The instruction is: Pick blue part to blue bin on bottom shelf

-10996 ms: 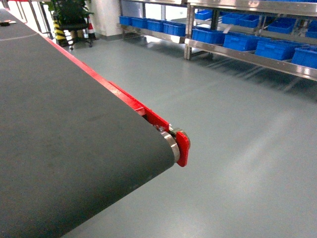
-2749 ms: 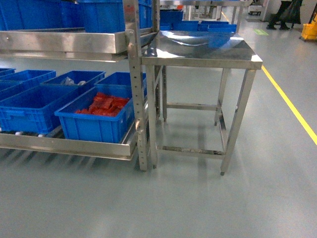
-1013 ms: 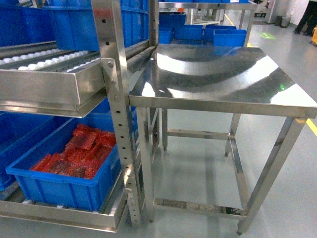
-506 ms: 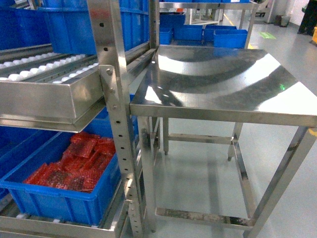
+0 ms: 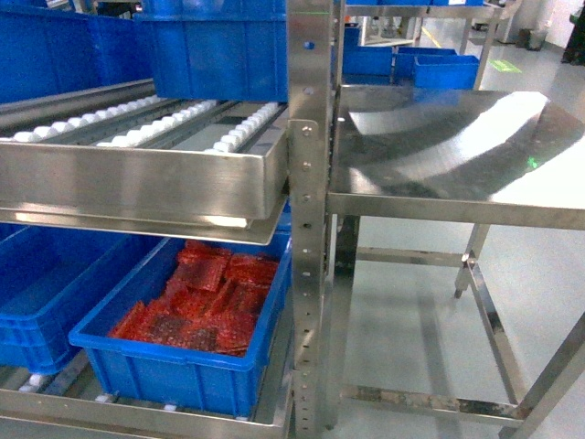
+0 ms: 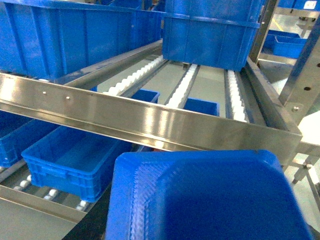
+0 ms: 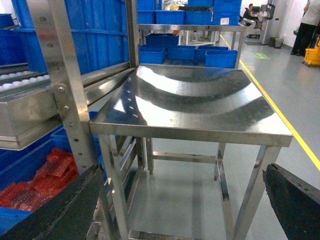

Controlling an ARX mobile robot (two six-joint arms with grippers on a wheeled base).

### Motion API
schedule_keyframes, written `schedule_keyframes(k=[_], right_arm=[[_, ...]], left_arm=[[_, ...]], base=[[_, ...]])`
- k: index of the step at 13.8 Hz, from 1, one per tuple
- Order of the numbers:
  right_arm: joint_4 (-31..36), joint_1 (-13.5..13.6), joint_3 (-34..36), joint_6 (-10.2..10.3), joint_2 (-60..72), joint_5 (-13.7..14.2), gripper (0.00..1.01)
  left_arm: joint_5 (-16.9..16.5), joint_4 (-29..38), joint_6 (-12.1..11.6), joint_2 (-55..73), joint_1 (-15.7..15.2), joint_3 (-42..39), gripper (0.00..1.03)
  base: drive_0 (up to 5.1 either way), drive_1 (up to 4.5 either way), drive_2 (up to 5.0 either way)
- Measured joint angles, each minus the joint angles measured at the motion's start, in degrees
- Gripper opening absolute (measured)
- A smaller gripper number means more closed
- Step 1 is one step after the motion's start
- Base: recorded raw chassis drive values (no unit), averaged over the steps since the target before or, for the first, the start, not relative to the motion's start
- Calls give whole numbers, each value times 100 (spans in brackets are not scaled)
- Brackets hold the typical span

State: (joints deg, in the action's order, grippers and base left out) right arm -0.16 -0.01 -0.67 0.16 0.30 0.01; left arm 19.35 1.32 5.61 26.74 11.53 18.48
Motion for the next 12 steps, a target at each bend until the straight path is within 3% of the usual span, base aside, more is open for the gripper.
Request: schedule_keyframes(k=[12], right_arm=[[-17,0,0,-2,0,0,98]], left_arm=[[-7,17,0,-15,0,0,43]], base=[[-500,246,246]])
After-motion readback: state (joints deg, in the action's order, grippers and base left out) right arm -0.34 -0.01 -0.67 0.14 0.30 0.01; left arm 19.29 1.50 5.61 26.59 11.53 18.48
